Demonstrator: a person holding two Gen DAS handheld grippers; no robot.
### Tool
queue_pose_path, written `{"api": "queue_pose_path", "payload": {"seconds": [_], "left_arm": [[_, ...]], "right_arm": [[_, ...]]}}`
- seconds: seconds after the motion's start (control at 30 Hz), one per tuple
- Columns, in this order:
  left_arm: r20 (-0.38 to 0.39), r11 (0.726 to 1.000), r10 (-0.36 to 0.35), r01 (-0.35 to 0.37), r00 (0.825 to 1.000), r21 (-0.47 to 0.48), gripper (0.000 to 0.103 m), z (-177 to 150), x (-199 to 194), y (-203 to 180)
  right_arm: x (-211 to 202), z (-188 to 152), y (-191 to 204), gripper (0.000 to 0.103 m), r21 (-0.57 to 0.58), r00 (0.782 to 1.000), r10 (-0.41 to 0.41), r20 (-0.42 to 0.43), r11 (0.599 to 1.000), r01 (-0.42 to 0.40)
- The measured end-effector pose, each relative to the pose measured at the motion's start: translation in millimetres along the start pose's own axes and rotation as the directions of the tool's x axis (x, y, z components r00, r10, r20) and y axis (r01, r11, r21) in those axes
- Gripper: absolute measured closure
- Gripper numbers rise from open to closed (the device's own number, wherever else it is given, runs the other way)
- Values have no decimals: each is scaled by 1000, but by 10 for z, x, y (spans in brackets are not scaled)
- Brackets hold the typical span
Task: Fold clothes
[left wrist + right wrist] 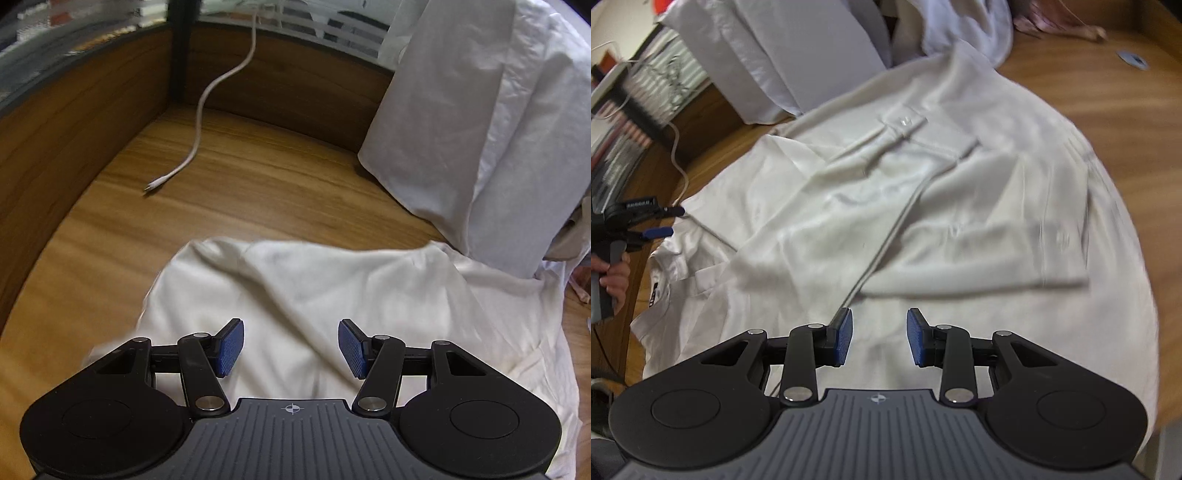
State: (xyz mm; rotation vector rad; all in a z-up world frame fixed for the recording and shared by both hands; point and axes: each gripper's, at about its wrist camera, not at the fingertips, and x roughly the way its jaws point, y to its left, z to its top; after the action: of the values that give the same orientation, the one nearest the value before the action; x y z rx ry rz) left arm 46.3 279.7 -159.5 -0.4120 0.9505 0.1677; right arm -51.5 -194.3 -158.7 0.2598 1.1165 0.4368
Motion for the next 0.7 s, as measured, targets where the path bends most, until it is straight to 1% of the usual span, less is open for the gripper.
{"api": "queue_pose_path", "payload": {"seconds": [0.07, 0.13, 0.17, 0.2, 0.23, 0.27, 0.3, 0.4, 0.53, 0.7], "left_arm": [[-26, 1000, -26, 26, 999, 7, 46, 79, 136, -2], [-44, 999, -37, 38, 998, 16, 55, 131, 255, -6], [-44, 999, -46, 47, 998, 17, 63, 147, 296, 1], [-41, 998, -56, 57, 998, 17, 75, 157, 328, 11], [-38, 998, -66, 67, 997, 17, 90, 167, 361, 21], [-30, 997, -71, 72, 997, 18, 97, 175, 381, 33], [-14, 997, -70, 70, 997, 13, 100, 187, 383, 49], [26, 998, -64, 65, 998, -14, 101, 259, 386, 106], [25, 995, -83, 84, 996, -51, 101, 398, 450, 161], [32, 996, -68, 70, 997, -63, 100, 477, 505, 216]], "right_arm": [[35, -77, 76, 66, 28, 1000, -16, -2, 999, 16], [85, -148, 154, 65, 52, 1000, -31, -4, 998, 31], [110, -184, 193, 64, 63, 999, -38, -5, 997, 39], [136, -219, 232, 63, 75, 999, -46, -7, 996, 46], [161, -254, 271, 63, 86, 999, -53, -8, 995, 54], [186, -290, 310, 63, 98, 998, -60, -10, 993, 61], [211, -325, 349, 63, 110, 998, -68, -12, 992, 68], [261, -378, 408, 63, 127, 995, -102, -18, 987, 104], [269, -397, 437, 63, 142, 990, -140, -13, 980, 141], [209, -305, 419, 63, 161, 983, -185, 18, 970, 180]]}}
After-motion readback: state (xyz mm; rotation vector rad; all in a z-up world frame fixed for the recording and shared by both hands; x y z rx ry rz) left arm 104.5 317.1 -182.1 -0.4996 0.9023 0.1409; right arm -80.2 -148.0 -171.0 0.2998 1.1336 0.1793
